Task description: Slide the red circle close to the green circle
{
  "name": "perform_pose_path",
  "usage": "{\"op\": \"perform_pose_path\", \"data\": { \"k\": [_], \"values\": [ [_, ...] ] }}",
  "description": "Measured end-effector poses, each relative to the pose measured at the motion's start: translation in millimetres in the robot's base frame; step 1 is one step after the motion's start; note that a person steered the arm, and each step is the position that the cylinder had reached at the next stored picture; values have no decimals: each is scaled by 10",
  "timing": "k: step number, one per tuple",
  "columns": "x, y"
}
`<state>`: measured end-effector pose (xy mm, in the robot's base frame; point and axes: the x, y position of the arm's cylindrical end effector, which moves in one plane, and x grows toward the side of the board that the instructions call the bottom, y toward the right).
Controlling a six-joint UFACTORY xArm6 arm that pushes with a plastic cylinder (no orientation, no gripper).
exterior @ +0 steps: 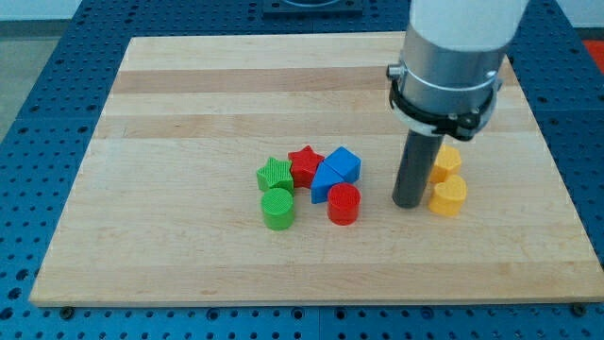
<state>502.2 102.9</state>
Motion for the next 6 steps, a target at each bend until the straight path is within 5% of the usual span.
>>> {"op": "perform_pose_path", "data": {
  "k": [6],
  "values": [
    [228,-689]
  ]
}}
